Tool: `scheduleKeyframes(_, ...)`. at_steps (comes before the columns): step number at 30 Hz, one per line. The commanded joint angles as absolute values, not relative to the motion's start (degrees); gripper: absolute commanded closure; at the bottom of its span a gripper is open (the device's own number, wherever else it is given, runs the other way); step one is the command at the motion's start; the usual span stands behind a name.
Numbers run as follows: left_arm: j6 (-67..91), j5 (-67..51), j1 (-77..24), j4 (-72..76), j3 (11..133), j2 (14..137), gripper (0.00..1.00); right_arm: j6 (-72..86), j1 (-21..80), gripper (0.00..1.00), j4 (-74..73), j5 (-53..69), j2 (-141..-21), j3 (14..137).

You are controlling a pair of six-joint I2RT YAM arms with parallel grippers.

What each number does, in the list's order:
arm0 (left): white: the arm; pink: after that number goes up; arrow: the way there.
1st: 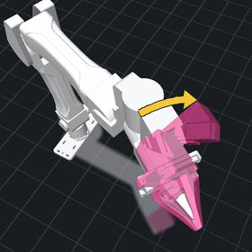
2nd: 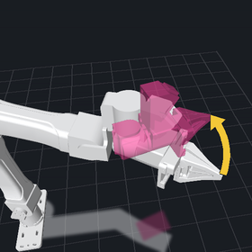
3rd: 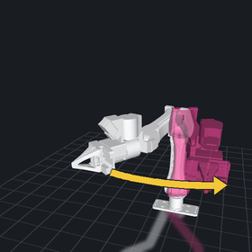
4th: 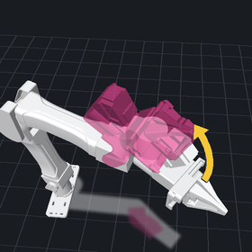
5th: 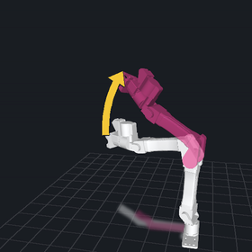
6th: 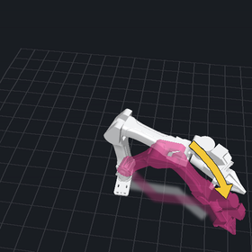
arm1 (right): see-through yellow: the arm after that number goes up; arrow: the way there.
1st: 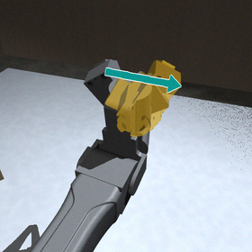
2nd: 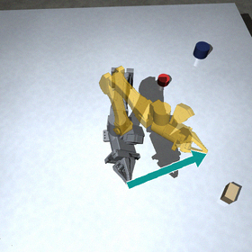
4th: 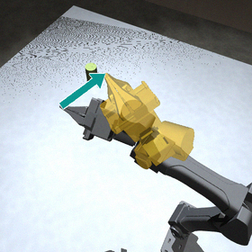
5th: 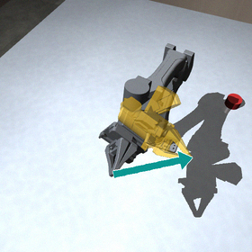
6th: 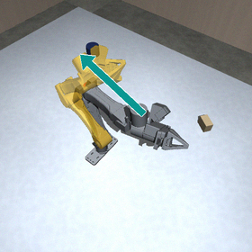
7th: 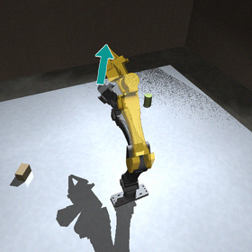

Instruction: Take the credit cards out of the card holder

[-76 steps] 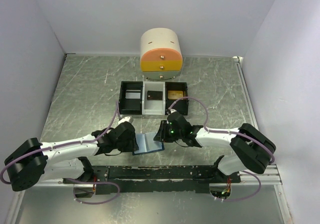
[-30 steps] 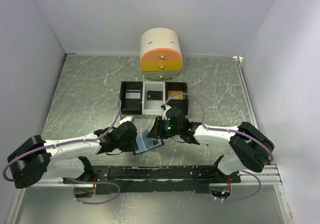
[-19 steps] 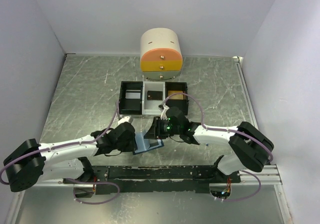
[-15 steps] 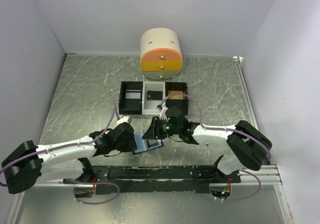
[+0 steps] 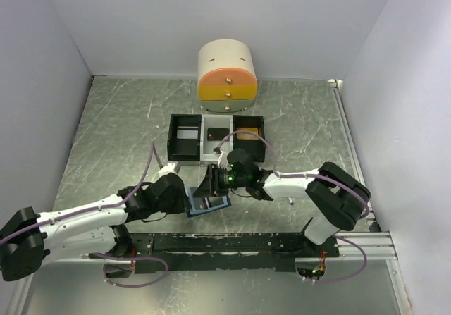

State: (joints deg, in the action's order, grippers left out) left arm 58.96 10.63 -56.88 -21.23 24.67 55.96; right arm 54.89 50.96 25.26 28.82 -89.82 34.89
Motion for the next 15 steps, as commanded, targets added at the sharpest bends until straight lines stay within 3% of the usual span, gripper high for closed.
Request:
scheduleKeyframes(1, 60.83, 13.49, -57.48, -25.81, 24.69, 53.43, 0.60, 54.98, 51.54, 0.61, 26.74, 29.81, -90.83, 36.25)
scheduleKeyframes(15, 60.61, 13.92, -57.66, -29.60, 27.06, 44.52, 0.50, 52.05, 51.59, 0.62, 16.79, 19.71, -87.55, 36.11)
